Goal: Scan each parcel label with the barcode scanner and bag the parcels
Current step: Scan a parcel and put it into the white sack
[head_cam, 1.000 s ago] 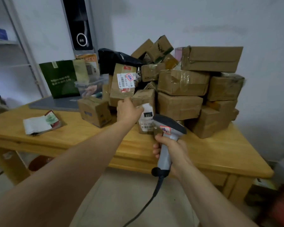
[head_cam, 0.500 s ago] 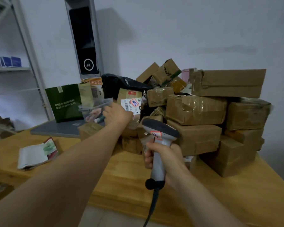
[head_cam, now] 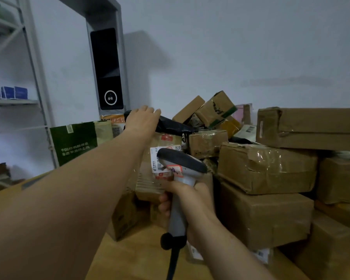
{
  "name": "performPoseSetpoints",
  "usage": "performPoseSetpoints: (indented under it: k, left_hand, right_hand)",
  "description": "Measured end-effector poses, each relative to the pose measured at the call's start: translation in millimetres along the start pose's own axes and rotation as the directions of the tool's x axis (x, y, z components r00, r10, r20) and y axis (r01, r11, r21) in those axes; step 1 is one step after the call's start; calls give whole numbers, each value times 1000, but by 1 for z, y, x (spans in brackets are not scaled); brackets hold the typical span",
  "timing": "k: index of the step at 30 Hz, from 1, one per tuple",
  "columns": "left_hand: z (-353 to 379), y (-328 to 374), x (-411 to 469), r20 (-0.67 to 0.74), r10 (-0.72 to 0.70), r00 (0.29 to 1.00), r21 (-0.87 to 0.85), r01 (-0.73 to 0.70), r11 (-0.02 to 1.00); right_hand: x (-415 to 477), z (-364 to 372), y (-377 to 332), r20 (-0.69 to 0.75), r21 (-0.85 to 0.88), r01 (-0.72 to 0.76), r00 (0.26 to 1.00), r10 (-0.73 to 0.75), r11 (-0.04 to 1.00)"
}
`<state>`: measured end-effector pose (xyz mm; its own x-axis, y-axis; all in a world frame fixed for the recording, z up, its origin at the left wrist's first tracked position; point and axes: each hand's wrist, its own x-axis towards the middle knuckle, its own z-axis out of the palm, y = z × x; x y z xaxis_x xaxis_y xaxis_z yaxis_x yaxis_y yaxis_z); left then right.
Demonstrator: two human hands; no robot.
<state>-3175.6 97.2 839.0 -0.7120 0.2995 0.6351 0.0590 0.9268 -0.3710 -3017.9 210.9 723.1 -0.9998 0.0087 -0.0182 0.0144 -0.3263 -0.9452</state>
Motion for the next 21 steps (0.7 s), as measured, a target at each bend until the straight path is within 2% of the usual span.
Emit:
performPoseSetpoints:
  k: [5,9,14,21]
  left_hand:
    - [4,-9,4,43,-58,997,149,51,988]
    - [-11,-30,7,27,-279,960,-95,280,955]
    - [-29,-75,0,19,-538,843,-419,496,761]
    - [-41,-114,-57,122,-702,702,-669,580,464]
  right_hand:
    - [9,1,4,29,-59,-57,998,58,997]
    - [12,3,5,33,-112,-42,998,46,993]
    - [6,15,11,7,-120,-17,1000,18,993]
    - [-18,34,36,16,-210,-147,988,154,966]
